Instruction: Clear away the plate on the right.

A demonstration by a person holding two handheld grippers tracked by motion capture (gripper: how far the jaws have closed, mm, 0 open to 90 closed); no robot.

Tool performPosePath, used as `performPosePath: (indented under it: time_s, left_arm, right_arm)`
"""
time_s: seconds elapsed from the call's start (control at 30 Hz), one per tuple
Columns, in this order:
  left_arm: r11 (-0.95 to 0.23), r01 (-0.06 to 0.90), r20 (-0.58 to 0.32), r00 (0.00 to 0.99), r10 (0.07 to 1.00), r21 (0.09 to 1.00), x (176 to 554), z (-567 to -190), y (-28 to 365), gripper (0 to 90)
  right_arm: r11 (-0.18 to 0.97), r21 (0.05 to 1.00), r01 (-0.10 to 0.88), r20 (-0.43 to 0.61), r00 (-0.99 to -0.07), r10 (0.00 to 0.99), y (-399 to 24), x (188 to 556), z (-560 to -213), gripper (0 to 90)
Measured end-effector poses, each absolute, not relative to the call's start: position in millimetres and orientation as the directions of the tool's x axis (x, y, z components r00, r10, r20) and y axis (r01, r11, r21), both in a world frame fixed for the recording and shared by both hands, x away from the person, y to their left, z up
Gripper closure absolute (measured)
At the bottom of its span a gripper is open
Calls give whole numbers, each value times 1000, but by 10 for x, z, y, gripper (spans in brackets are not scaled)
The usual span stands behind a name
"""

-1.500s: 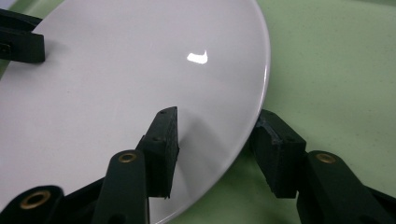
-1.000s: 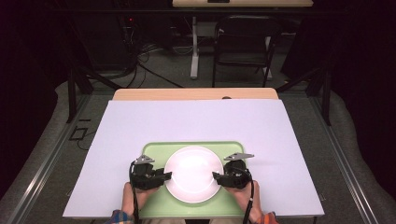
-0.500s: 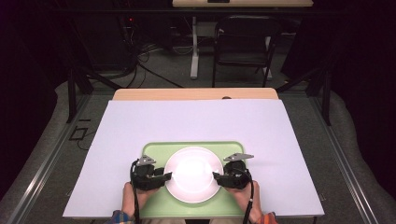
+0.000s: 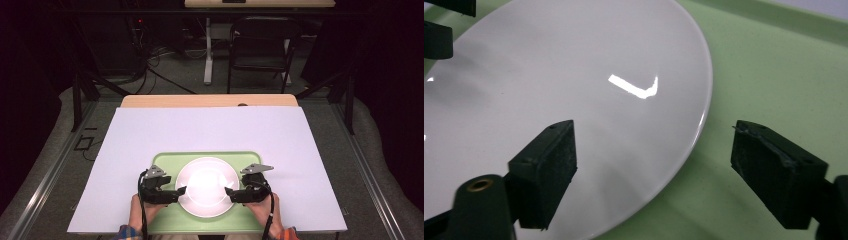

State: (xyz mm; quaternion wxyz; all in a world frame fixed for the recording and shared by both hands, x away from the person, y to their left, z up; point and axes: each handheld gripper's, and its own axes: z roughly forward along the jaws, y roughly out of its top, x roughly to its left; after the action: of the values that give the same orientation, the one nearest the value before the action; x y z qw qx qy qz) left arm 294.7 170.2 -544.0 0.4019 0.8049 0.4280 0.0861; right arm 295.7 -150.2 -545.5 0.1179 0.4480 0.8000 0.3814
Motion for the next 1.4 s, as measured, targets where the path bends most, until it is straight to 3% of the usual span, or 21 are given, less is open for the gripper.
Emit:
performPosePath:
  time_s: [0.2,0.7,1.4]
  left_arm:
    - [-351,529,-137,679,721,773,2849,-5288,1736,158]
    - [-334,461,-106,702,705,822,2692,-5094,1955,6]
    - [-347,394,-28,694,720,851,2523,-5058,2384,1]
  right_arm:
    - [344,760,552,117,-636,763,-1546,2907,-5343,95]
    - [380,830,409,11,-693,721,-1749,2787,-5095,1]
    - [363,870,335,-28,-700,713,-2079,2684,-4962,0]
